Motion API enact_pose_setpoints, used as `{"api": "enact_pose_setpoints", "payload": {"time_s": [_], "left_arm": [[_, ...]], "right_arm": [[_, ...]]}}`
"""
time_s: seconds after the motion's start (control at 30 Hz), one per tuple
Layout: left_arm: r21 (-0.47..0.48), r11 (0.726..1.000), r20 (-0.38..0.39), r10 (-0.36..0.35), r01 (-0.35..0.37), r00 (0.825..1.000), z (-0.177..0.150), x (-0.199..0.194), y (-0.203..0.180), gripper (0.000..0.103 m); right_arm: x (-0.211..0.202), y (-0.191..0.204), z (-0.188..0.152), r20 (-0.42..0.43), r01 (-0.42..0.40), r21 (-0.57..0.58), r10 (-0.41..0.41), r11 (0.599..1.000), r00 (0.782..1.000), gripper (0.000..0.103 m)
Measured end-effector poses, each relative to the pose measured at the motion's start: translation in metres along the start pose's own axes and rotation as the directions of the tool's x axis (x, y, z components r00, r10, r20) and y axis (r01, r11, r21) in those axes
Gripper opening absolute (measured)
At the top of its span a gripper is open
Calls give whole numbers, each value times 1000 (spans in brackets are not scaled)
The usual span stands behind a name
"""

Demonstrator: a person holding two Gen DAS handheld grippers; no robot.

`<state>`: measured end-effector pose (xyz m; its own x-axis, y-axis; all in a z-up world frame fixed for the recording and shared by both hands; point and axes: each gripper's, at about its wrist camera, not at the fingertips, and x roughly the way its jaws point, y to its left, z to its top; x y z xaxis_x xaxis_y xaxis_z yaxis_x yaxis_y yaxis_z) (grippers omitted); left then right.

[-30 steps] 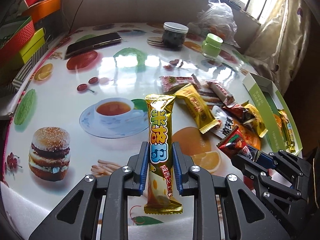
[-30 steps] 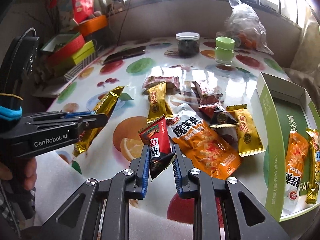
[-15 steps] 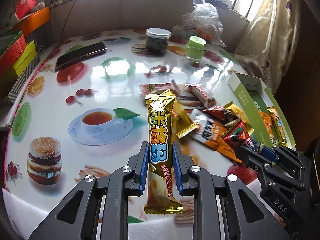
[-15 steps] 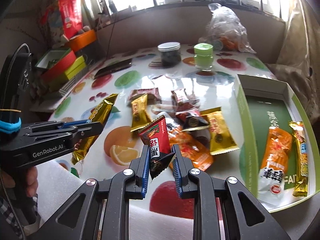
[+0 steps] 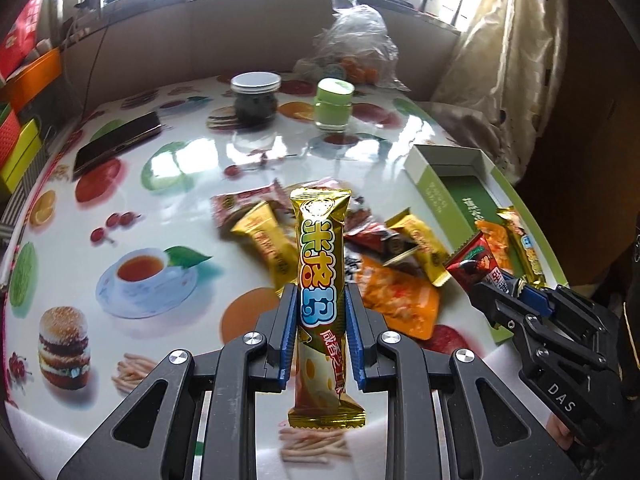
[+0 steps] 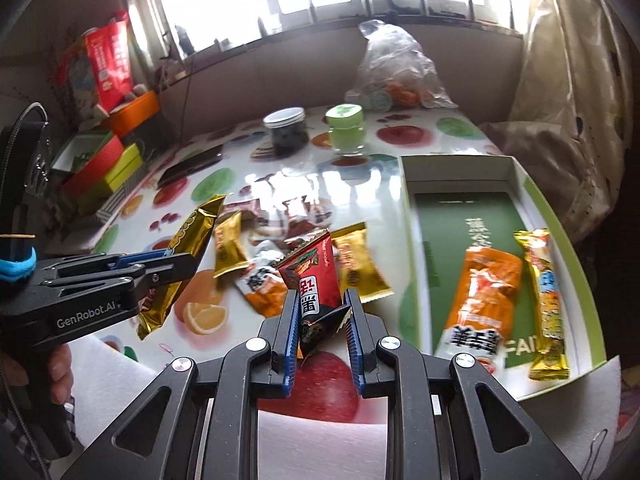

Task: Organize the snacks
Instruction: 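Carry the wafer bar and red packet over the green box with both grippers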

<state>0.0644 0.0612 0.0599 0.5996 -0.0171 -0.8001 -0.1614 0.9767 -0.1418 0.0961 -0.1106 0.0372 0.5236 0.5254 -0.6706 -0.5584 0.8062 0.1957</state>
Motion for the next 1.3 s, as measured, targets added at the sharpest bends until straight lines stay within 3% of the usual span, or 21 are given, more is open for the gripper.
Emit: {"api": "enact_pose_setpoints", "payload": {"time_s": [0.63,1.3], "left_arm": [[102,990,-1,-94,94,996,23,9,-66,24],[131,968,-64,-206,213,976,43,41,-124,24]], "right_arm": [[-32,-58,-5,50,112,124,-119,986,992,20],[-38,-113,-15,14,252,233,-262,939,965,20]]}}
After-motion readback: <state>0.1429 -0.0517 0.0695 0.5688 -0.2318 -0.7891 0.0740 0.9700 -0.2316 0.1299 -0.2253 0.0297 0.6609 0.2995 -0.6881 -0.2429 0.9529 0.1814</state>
